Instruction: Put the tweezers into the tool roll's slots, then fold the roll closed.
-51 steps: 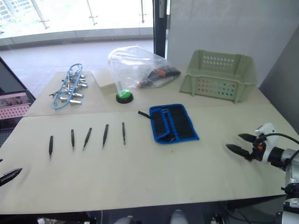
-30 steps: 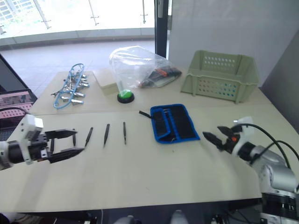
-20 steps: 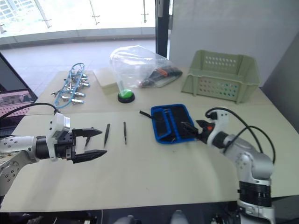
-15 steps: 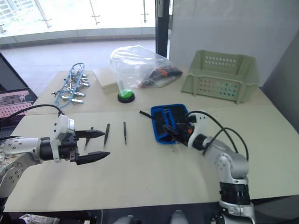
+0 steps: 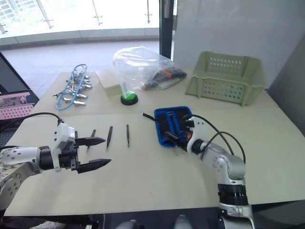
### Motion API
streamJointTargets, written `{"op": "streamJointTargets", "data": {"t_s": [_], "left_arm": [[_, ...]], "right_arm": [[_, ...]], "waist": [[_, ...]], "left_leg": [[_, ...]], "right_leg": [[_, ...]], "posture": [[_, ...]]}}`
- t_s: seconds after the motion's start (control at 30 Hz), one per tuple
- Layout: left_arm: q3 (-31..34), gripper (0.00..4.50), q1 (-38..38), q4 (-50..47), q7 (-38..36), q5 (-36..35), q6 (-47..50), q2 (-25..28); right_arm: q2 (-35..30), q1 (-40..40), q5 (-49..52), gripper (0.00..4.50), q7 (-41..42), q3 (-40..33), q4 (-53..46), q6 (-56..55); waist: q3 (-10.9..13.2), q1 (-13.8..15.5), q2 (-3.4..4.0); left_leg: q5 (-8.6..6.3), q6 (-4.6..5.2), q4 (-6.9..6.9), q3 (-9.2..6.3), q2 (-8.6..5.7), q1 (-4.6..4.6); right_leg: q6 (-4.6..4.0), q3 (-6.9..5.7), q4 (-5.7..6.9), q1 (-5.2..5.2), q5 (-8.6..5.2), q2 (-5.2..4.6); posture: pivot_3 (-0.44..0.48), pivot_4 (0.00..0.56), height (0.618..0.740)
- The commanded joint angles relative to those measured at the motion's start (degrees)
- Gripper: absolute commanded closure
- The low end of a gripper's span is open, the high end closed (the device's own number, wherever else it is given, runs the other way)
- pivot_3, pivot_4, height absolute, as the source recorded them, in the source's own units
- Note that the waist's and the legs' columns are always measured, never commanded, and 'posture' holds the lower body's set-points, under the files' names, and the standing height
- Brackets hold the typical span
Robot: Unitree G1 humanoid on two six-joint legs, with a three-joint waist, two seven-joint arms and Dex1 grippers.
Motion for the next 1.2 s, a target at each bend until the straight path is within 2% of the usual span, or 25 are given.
{"op": "streamJointTargets", "data": {"t_s": [0.03, 0.37, 0.53, 0.8, 0.83, 1.07, 1.2], "left_arm": [[1.83, 0.00, -0.05, -1.32, 0.64, -0.05, -1.20, -0.40], [2.33, 0.00, -0.69, 0.37, 0.80, 0.75, -1.73, -0.14], [2.80, 0.00, -0.67, 0.60, 0.94, 0.66, -1.80, -0.37], [3.38, 0.00, -0.17, 0.13, 1.16, 0.52, -1.55, -0.43], [3.48, 0.00, -0.11, 0.09, 1.22, 0.48, -1.53, -0.45], [3.29, 0.00, -0.20, 0.12, 1.45, 0.85, -1.98, -0.90], [-1.07, 0.00, -3.70, 2.79, 0.83, 4.59, -4.44, -1.46]], "right_arm": [[0.68, -0.52, 0.95, 0.04, 0.12, -0.21, -0.68, 0.98], [3.13, -1.33, -0.05, 0.04, -0.10, 0.54, 0.85, 0.59], [3.65, -1.54, -1.15, 1.52, -0.11, 0.92, 2.49, -0.25], [4.30, -1.97, -0.67, 4.32, 0.00, 0.49, 3.50, -0.21], [4.25, -2.13, -0.68, 4.47, 0.02, 0.40, 3.70, -0.28], [2.10, -2.28, -0.30, 4.47, 1.89, -0.41, 3.15, -0.67], [-2.30, -0.27, 0.70, 4.47, 7.10, 3.22, -2.07, 1.31]], "waist": [[0.00, -0.10, 0.00], [0.00, -0.75, 0.00], [0.00, -0.80, 0.00], [0.00, -0.80, 0.00], [0.00, -0.79, 0.00], [0.00, -0.74, 0.00], [0.00, -0.31, 0.00]], "left_leg": [[0.00, 0.00, 0.00, 0.00, 0.00, 0.00], [0.00, 0.00, 0.00, 0.00, 0.02, 0.01], [0.00, 0.00, 0.00, 0.00, 0.02, 0.02], [0.00, 0.00, 0.00, -0.01, 0.01, 0.01], [0.00, 0.00, 0.00, -0.01, 0.01, 0.01], [0.00, 0.00, 0.00, -0.01, 0.00, 0.01], [0.00, 0.00, 0.00, 0.00, -0.01, 0.00]], "right_leg": [[0.00, 0.00, 0.00, 0.00, 0.00, 0.00], [-0.01, 0.00, 0.02, 0.00, 0.00, 0.02], [-0.01, 0.00, 0.02, 0.00, 0.01, 0.03], [-0.01, 0.00, 0.02, 0.00, 0.01, 0.02], [-0.01, 0.00, 0.02, 0.00, 0.01, 0.02], [-0.01, 0.00, 0.02, 0.00, 0.01, 0.02], [-0.01, -0.01, -0.02, 0.01, 0.01, 0.01]], "posture": [[0.000, 0.150, 0.740], [0.000, 0.150, 0.740], [0.000, 0.150, 0.740], [0.000, 0.150, 0.740], [0.000, 0.150, 0.740], [0.000, 0.150, 0.740], [0.000, 0.150, 0.740]]}}
